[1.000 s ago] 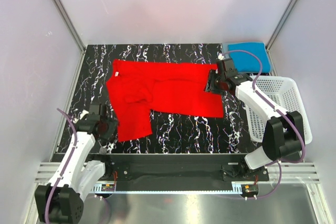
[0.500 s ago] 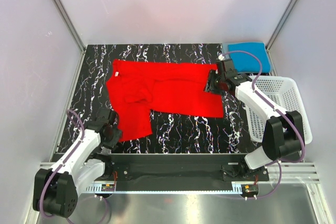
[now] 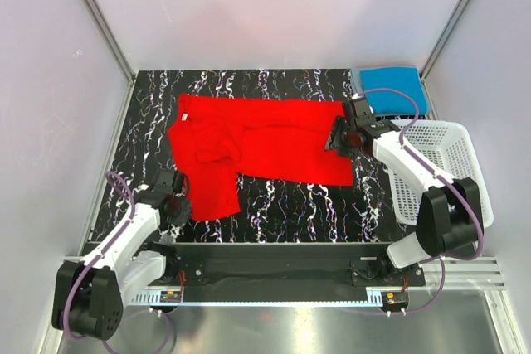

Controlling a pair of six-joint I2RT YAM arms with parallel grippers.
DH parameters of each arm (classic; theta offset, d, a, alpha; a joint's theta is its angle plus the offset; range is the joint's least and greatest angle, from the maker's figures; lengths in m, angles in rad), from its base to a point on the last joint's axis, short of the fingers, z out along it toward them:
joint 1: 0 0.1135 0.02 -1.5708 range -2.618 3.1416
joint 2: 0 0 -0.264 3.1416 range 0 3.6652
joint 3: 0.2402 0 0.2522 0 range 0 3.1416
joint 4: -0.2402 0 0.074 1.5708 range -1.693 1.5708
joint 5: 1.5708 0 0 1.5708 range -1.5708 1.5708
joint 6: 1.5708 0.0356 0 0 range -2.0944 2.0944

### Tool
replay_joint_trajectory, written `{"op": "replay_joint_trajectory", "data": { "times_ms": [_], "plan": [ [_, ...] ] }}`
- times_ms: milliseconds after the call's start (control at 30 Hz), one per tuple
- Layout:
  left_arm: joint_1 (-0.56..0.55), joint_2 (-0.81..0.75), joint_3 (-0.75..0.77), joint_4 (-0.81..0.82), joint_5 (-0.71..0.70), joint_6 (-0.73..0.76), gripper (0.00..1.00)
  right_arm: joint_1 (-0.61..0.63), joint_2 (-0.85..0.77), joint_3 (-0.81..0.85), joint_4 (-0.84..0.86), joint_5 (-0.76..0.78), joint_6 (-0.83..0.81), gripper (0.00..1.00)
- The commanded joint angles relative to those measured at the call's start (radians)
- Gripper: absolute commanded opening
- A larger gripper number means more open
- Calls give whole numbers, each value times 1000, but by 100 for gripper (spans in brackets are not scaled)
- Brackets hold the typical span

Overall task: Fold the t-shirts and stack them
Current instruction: Fold the tshirt

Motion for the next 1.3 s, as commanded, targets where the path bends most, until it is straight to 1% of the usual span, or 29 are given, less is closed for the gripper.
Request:
{"op": "replay_joint_trajectory", "data": {
  "times_ms": [0,33,67,133,167,233,267,333,400,467,533,633,733,800,933,1133,1267],
  "plan": [
    [-5,14,-24,56,8,11,0,7,-90,-20,-101,83,203,58],
    [-7,9,-17,50,5,14,0,8,-112,-24,-115,94,239,59],
    [-8,-3,3,44,-9,23,0,7,-119,-28,-157,126,325,60],
    [-10,-21,43,32,-26,35,0,7,-141,-28,-216,166,429,60],
    [-10,-33,55,29,-34,44,0,7,-147,-26,-269,192,521,60],
    [-10,-47,87,30,-55,55,0,7,-172,-31,-311,210,617,59],
    [-10,-49,97,36,-55,66,0,7,-181,-46,-338,233,707,59],
    [-10,-41,124,55,-51,77,0,7,-201,-60,-356,253,808,57],
    [-10,-34,147,62,-51,101,0,8,-202,-67,-398,287,867,57],
    [-10,-18,192,59,-55,121,0,8,-190,-72,-403,290,910,57],
    [-10,5,251,49,-72,153,0,8,-167,-71,-412,295,933,57],
    [-10,34,314,44,-81,179,0,8,-140,-97,-403,342,967,58],
    [-10,61,350,53,-87,201,0,8,-141,-144,-353,368,973,57],
    [-10,66,353,62,-84,202,0,10,-138,-172,-305,384,978,56],
    [-8,60,339,96,-87,196,0,10,-98,-176,-300,422,997,56],
    [-8,71,358,102,-94,189,0,8,-49,-209,-201,396,984,55],
    [-8,85,374,104,-94,189,0,10,-6,-210,-176,390,982,55]
  ]
}}
